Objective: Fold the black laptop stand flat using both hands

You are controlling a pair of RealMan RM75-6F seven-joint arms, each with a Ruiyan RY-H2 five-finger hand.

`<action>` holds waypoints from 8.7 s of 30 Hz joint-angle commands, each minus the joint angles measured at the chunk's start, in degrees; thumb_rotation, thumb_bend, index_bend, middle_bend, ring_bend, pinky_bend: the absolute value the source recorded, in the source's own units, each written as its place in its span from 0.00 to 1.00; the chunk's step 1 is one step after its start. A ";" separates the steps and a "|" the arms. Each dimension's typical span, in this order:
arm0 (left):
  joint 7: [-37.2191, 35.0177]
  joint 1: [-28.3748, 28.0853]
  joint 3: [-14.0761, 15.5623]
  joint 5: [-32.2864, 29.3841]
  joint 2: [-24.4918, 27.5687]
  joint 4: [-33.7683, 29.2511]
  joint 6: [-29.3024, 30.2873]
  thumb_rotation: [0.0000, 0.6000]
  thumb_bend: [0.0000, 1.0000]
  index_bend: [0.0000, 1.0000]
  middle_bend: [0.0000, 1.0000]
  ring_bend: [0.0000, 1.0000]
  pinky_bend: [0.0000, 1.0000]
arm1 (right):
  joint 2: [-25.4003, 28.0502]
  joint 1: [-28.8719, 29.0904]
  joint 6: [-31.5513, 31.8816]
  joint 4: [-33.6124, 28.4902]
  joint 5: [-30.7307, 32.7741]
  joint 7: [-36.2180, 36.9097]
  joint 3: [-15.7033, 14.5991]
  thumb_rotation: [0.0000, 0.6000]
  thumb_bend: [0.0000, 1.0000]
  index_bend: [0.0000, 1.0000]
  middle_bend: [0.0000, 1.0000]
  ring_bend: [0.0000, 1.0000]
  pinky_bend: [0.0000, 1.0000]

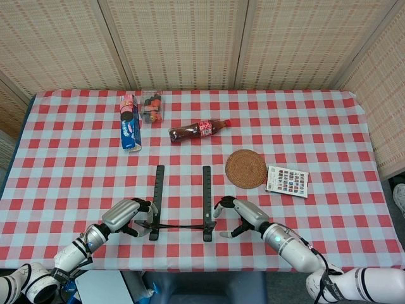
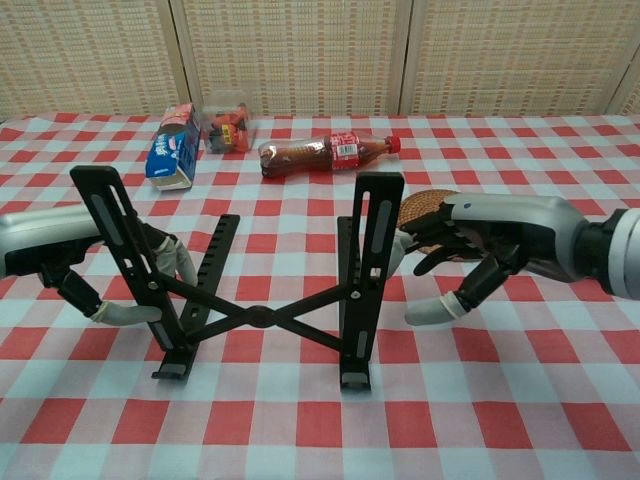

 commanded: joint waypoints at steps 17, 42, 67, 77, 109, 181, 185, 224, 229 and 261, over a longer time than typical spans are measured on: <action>0.08 0.00 -0.20 -0.12 0.32 -0.50 -0.09 0.94 0.31 0.57 0.34 0.31 0.26 | -3.89 1.96 -0.47 -0.27 8.09 -10.02 1.96 1.00 0.21 0.48 0.28 0.09 0.14; -1.03 0.01 0.02 0.49 0.11 0.30 0.15 0.95 0.31 0.57 0.34 0.31 0.26 | -7.12 1.99 0.35 0.49 11.33 -14.46 3.25 1.00 0.31 0.61 0.34 0.13 0.14; -4.37 0.45 0.62 3.27 2.73 -1.66 3.70 0.29 0.31 0.16 0.26 0.23 0.26 | -5.91 0.28 2.45 -1.83 5.73 -13.29 5.73 1.00 0.10 0.06 0.13 0.09 0.14; -5.85 0.96 -0.77 1.41 5.42 -3.46 4.98 0.29 0.31 0.09 0.17 0.07 0.25 | -12.82 -0.03 11.87 1.98 5.07 -16.22 10.35 1.00 0.10 0.00 0.04 0.00 0.07; 0.66 -0.87 -3.45 1.10 11.73 1.21 3.25 0.64 0.31 0.09 0.15 0.06 0.23 | -3.49 -4.36 19.48 4.59 -13.21 -21.80 7.15 1.00 0.10 0.00 0.00 0.00 0.00; 16.28 -8.37 -5.71 -5.57 -15.04 28.16 -8.01 1.00 0.28 0.00 0.00 0.01 0.20 | -23.57 -2.42 19.73 41.11 -35.69 -36.47 -2.41 1.00 0.00 0.00 0.00 0.00 0.00; 16.24 -8.46 -5.75 -5.70 -15.11 28.11 -8.01 1.00 0.28 0.00 0.00 0.01 0.20 | -24.11 -2.00 19.50 41.81 -35.81 -36.69 -2.34 1.00 0.00 0.00 0.00 0.00 0.00; 13.14 -8.78 -6.06 -7.73 -15.42 26.45 -9.96 1.00 0.28 0.00 0.00 0.01 0.20 | -31.60 0.24 20.78 50.40 -36.24 -33.77 -2.13 1.00 0.00 0.00 0.00 0.00 0.00; 11.92 -8.82 -6.07 -7.75 -15.13 25.77 -10.25 1.00 0.28 0.00 0.00 0.01 0.20 | -32.47 0.43 21.21 51.74 -36.47 -33.26 -2.26 1.00 0.00 0.00 0.00 0.00 0.00; 8.60 -9.43 -6.07 -7.33 -13.14 20.49 -10.98 1.00 0.28 0.00 0.00 0.01 0.20 | -38.34 1.92 25.52 57.07 -36.45 -29.82 -0.42 1.00 0.00 0.00 0.00 0.00 0.00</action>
